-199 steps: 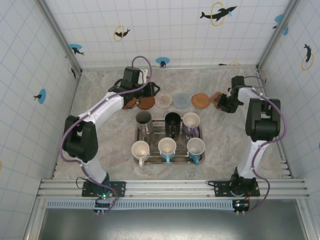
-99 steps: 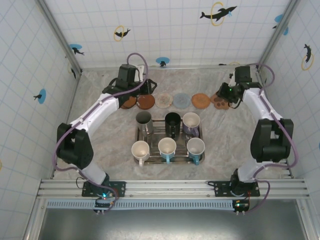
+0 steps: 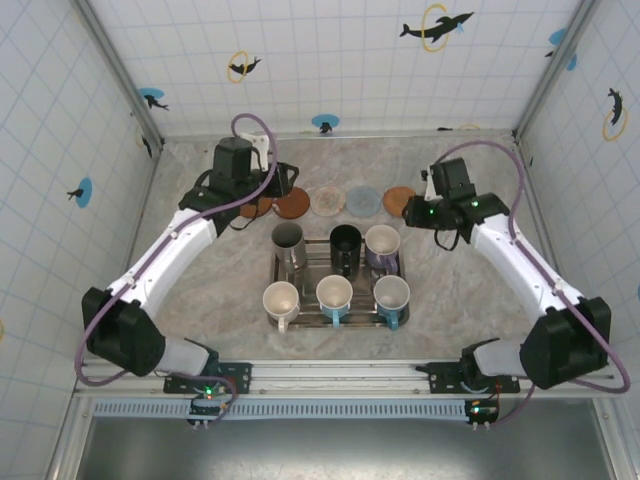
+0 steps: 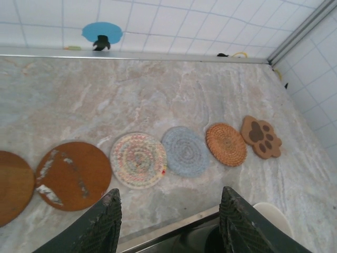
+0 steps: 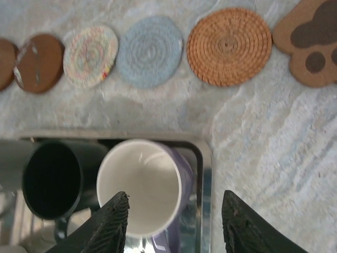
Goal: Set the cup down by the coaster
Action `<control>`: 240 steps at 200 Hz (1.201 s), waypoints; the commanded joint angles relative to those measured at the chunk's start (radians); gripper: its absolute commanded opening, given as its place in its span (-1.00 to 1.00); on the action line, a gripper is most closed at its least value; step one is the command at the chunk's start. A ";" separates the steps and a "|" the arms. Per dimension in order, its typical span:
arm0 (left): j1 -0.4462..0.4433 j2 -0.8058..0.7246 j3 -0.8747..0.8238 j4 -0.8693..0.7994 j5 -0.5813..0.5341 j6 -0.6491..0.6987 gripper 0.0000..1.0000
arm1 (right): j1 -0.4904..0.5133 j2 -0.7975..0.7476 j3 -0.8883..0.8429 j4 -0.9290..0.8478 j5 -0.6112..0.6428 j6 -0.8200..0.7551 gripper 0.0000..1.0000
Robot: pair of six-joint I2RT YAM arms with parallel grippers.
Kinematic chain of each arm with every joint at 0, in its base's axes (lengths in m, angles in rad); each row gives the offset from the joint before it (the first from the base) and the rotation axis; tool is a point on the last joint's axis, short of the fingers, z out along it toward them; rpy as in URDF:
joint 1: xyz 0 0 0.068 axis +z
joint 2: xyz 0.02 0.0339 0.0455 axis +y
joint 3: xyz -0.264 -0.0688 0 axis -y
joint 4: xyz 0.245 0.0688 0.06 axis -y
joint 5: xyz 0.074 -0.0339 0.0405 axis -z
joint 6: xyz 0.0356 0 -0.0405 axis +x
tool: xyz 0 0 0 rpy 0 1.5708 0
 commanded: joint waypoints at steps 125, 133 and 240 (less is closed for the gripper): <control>-0.006 -0.204 -0.138 0.037 -0.058 -0.015 0.11 | 0.173 -0.037 -0.218 0.022 0.115 0.009 0.18; -0.006 -0.205 -0.139 0.042 -0.056 -0.016 0.11 | 0.180 -0.026 -0.222 0.033 0.114 0.012 0.18; -0.006 -0.188 -0.133 0.045 -0.057 -0.003 0.11 | 0.182 0.145 -0.202 0.120 0.057 -0.004 0.08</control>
